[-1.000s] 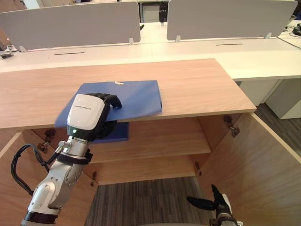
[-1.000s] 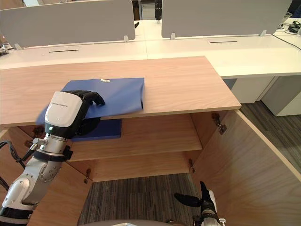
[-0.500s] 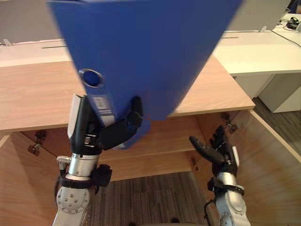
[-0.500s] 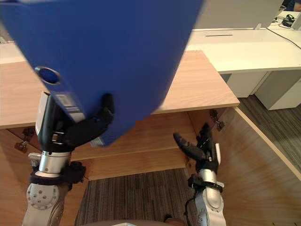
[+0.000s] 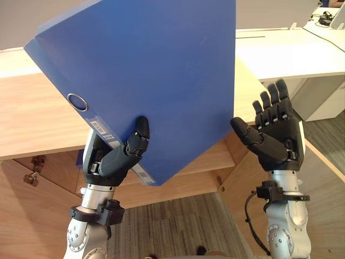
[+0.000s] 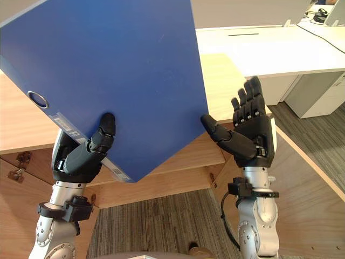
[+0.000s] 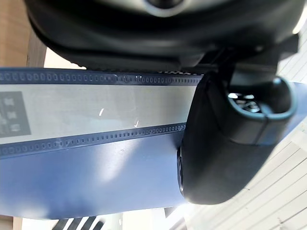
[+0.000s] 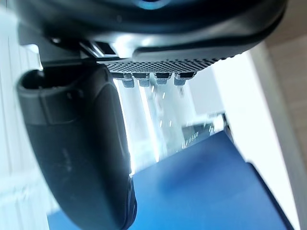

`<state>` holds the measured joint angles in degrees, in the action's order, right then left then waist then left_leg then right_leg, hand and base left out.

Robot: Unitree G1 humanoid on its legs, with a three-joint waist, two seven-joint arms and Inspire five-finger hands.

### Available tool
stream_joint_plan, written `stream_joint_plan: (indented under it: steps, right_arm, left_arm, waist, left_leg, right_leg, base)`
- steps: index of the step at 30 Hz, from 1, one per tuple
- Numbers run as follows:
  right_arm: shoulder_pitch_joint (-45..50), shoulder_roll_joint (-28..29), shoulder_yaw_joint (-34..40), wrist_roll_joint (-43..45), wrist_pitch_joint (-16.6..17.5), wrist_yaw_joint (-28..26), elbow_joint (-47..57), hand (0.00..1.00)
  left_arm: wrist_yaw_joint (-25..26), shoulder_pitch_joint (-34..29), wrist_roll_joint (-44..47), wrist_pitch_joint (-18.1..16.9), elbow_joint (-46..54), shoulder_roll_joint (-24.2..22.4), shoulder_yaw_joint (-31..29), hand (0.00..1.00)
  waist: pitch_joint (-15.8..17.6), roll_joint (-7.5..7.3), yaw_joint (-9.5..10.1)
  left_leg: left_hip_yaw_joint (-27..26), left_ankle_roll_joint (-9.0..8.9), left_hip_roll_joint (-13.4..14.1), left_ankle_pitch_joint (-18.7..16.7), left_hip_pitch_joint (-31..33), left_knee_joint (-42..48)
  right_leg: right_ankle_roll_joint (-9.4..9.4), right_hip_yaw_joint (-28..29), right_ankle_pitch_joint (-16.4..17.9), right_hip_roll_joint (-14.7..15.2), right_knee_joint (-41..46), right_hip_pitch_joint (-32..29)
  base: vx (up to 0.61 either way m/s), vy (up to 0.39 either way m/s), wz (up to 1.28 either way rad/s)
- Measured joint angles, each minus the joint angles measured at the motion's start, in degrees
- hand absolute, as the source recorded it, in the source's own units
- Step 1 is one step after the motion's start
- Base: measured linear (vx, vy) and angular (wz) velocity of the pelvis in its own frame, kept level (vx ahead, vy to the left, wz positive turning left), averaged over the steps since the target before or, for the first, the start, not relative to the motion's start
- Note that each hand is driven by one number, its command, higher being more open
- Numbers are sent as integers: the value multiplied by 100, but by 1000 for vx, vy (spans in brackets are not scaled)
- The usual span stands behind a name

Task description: Walk over to the cabinet, pick up the folder, carry it to the office cabinet, place the folder inside the office cabinet, then close the office cabinet door

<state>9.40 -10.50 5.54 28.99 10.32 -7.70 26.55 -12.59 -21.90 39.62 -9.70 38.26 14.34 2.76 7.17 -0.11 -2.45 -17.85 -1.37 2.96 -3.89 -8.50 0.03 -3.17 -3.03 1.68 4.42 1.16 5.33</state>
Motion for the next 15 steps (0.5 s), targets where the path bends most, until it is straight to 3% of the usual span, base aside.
stream_joint_plan:
  steps: [6,7,12,15]
  right_arm:
    - [-316,-1067,-479,128,-7,-383,-504,100]
    - [-331,-1191,-525,140,-10,-422,-584,0]
    - [-431,-2365,-1074,403,-150,-921,-1078,0]
    - [-431,-2683,-1174,524,-222,-1177,-1231,0]
  left_arm:
    - [-456,25,144,154,-142,687,128,0]
    - [-493,30,154,158,-176,759,124,0]
    - [-627,58,307,233,-430,1523,105,0]
    - [-632,65,369,259,-531,1702,101,0]
  waist:
    - [2,2,6]
    - [2,3,7]
    - [6,10,15]
    - [6,10,17]
  left_leg:
    - [67,11,-30,-4,59,45]
    - [73,12,-33,-4,64,49]
    - [170,27,-53,8,131,61]
    - [250,35,-65,13,163,60]
  right_leg:
    - [-17,-55,-10,39,-4,7]
    - [-20,-61,-12,42,-5,7]
    - [-26,-158,-16,64,-14,-1]
    - [-26,-204,-16,76,-14,-1]
  base:
    - [-37,-17,5]
    - [-30,-15,9]
    - [-19,-20,9]
    - [2,-12,14]
